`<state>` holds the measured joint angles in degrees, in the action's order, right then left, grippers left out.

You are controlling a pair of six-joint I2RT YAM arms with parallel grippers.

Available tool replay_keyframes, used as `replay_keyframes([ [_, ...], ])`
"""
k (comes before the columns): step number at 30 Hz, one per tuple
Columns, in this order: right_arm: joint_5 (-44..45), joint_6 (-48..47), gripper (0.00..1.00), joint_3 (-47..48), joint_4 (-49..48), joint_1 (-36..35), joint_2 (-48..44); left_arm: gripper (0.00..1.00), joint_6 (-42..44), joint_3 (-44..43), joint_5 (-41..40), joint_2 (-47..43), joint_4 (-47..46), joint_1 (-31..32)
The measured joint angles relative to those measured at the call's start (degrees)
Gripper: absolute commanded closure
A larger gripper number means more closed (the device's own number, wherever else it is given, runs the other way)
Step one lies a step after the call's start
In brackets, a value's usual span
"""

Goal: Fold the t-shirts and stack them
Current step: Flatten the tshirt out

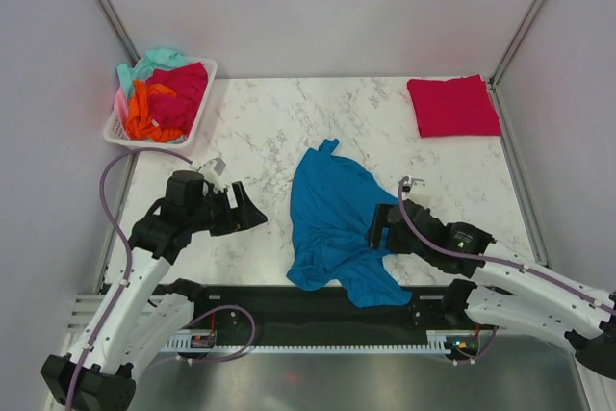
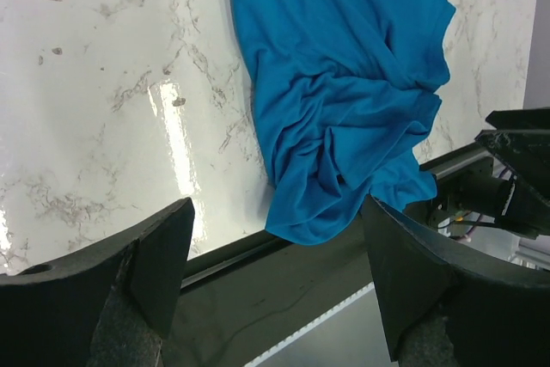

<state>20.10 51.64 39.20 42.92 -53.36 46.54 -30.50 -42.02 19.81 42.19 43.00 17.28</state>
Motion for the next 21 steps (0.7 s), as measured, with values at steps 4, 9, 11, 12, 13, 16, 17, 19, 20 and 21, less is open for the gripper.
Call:
replay_keyframes([
  [4, -0.55, 2.95, 0.16, 0.87, -3.76, -6.69, 7.1, 0.13, 0.02, 0.52, -0.33, -1.53, -0.76, 0.0],
  [9, -0.31, 7.26, 0.14, 3.06, -6.8, -14.95, 20.15, 0.13, 0.02, 0.87, -0.42, -3.32, -1.92, 0.0],
  [11, -0.31, 8.85, 0.13, 3.04, -7.52, -15.63, 22.75, 0.13, 0.02, 0.92, -0.33, -3.61, -2.47, 0.0],
  [12, -0.22, 9.64, 0.13, 3.02, -8.0, -15.63, 23.37, 0.13, 0.02, 0.96, -0.26, -3.63, -2.78, 0.0],
  [13, -0.04, 10.21, 0.12, 2.99, -8.48, -15.63, 23.61, 0.13, 0.02, 1.01, -0.22, -3.63, -2.86, 0.0],
  [16, 0.85, 11.93, 0.11, 2.99, -9.92, -15.63, 24.06, 0.13, 0.04, 1.18, 0.0, -3.72, -2.91, 0.0],
  [17, 0.96, 12.26, 0.11, 3.02, -10.19, -15.65, 24.46, 0.13, 0.07, 1.18, 0.17, -3.72, -2.97, 0.0],
  [19, 0.98, 12.94, 0.11, 3.3, -10.51, -15.63, 25.97, 0.13, 0.07, 1.18, 0.39, -3.74, -3.15, 0.0],
  [20, 0.94, 13.22, 0.11, 3.45, -10.8, -15.63, 27.12, 0.13, 0.07, 1.18, 0.57, -3.74, -3.26, 0.0],
  [21, 0.94, 13.49, 0.11, 3.58, -10.95, -15.63, 28.28, 0.13, 0.07, 1.18, 0.87, -3.78, -3.39, 0.0],
])
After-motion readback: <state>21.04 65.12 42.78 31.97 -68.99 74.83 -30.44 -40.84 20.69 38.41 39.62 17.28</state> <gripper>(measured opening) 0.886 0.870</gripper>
